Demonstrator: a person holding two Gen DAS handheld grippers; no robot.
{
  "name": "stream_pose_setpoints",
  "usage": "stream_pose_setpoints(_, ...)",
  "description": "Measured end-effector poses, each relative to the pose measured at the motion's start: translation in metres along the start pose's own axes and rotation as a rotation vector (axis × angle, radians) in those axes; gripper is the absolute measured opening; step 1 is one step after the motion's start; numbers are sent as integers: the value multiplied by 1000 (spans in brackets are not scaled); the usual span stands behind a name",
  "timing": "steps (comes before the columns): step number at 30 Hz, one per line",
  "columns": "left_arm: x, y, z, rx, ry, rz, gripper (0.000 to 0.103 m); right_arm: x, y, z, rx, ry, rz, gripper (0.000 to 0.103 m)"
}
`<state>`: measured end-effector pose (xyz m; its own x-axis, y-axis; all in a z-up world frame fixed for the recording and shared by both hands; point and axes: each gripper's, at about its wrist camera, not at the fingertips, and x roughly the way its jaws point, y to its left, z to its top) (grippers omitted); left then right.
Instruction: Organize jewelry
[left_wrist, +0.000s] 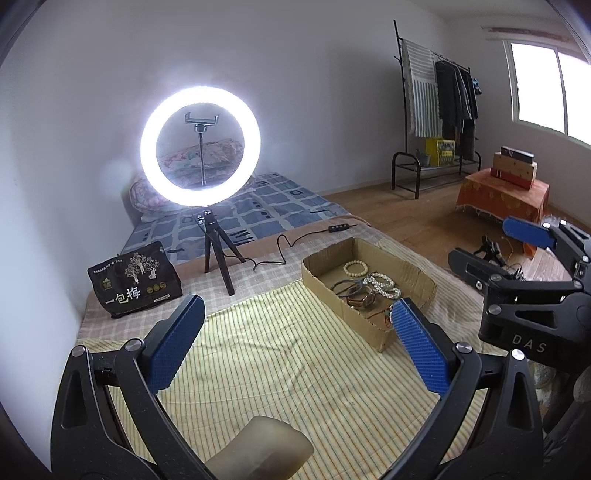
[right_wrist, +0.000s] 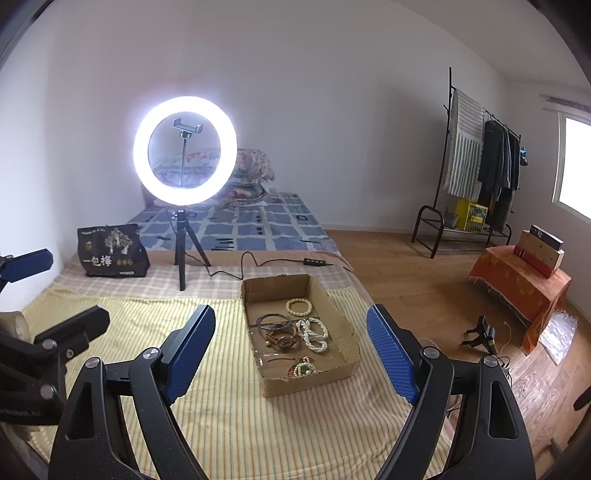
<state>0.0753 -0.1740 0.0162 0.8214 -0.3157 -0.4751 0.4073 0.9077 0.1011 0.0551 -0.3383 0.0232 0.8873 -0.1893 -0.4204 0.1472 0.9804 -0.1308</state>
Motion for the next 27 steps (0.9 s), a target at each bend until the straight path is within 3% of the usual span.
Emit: stream_pose_setpoints(27,5,3,-3,-2,25,10,103,-1,4,-2,-14,-1,-13,84)
